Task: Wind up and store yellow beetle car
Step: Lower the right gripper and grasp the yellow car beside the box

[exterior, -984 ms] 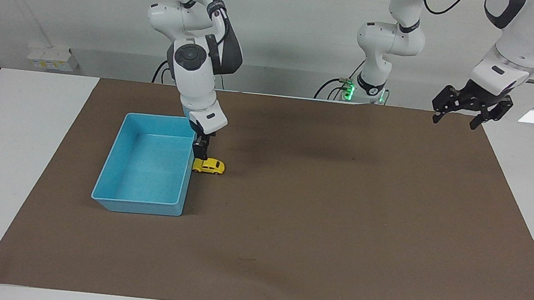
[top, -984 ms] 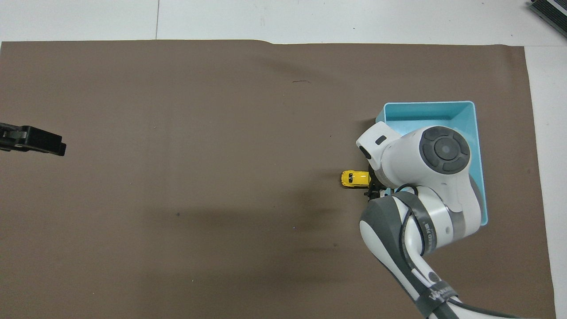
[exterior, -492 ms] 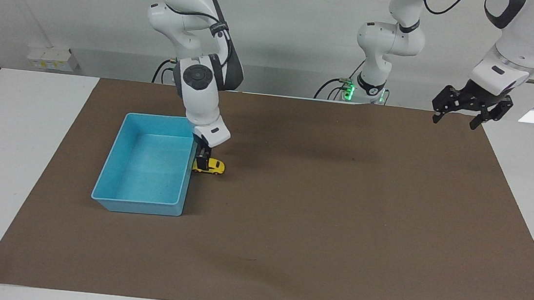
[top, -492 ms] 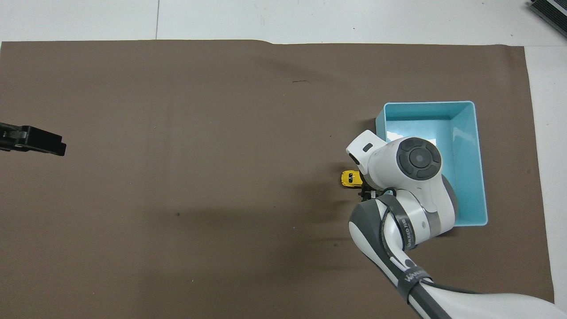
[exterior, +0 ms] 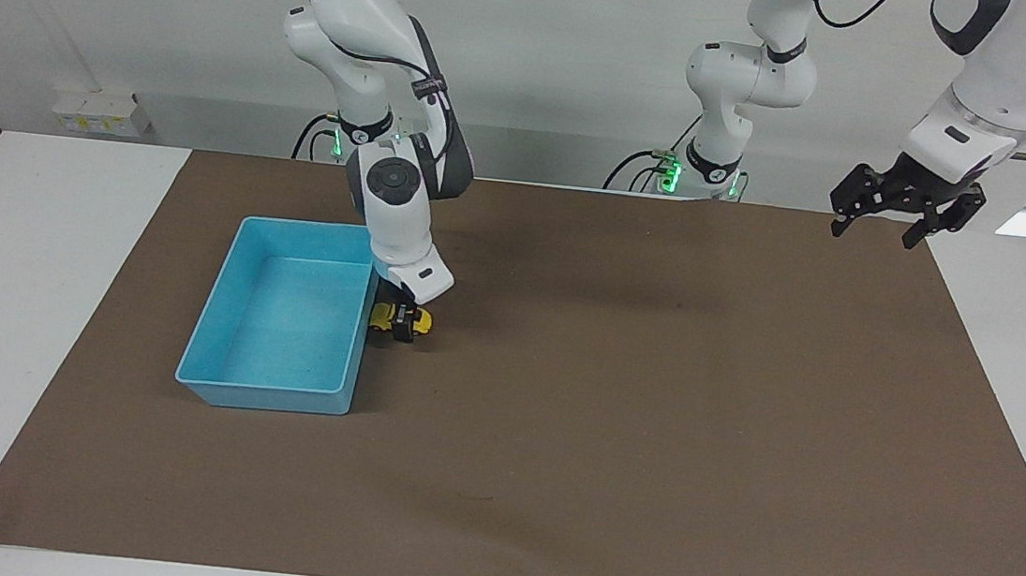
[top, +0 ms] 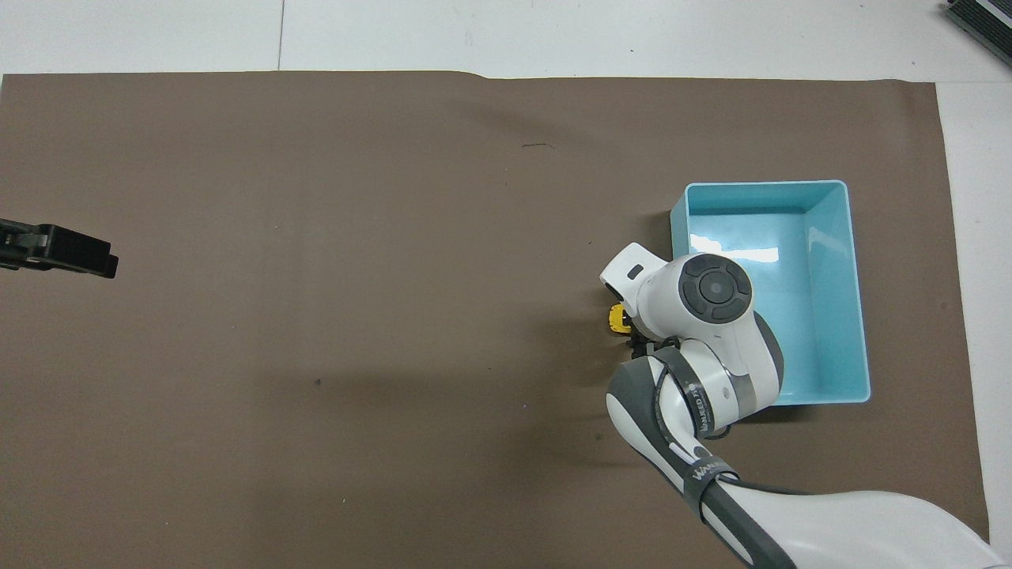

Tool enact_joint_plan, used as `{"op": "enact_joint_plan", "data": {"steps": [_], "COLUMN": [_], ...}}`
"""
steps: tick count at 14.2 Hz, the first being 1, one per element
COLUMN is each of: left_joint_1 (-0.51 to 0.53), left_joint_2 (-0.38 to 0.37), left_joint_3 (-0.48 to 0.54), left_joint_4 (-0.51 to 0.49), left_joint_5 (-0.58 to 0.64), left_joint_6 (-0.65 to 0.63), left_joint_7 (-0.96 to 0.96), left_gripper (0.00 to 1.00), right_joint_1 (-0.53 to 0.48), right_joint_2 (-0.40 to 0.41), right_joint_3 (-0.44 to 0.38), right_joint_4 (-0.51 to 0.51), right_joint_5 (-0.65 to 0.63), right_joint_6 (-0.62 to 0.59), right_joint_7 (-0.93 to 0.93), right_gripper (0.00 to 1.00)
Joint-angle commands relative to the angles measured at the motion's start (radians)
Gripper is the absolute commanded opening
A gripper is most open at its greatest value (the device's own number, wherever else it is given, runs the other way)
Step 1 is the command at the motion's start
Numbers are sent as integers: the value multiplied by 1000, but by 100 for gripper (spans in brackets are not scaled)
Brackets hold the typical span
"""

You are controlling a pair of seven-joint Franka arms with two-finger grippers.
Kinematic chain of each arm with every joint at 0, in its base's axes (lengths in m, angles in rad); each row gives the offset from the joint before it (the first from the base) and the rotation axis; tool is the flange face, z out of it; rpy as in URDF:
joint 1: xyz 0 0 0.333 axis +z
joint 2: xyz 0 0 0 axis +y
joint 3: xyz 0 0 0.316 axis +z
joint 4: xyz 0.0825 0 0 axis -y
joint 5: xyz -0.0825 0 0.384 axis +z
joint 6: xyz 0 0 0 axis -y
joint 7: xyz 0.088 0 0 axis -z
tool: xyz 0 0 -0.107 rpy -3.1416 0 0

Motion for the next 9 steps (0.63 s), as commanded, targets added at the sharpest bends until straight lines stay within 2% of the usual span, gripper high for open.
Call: {"op": "enact_joint_plan", "data": {"steps": [1,2,4,9], "left_joint_1": [5,5,5,5], "left_joint_2": [-11,-11,-11,-11], "left_joint_3": [-4,-4,-4,-4], "left_joint_4": [-6,-6,-6,-6], "left_joint_5": [22,22,21,22], "left_joint_6": [-8,-6,-8,-5], "left_joint_7": [5,5,5,4], "left_gripper": [100,100,100,100], "right_joint_1": [4,8,11,42], "right_joint_2": [-3,-11,-18,-18], "right_joint_3": [0,0,0,5], "right_joint_4": [2,3,46,172], "right_joint_5": [-13,-13,-13,-9], "right_joint_6": [-9,-17,-83,-201], "right_joint_7": [-22,-20,-19,46], "right_gripper": [13,7,2,2]}}
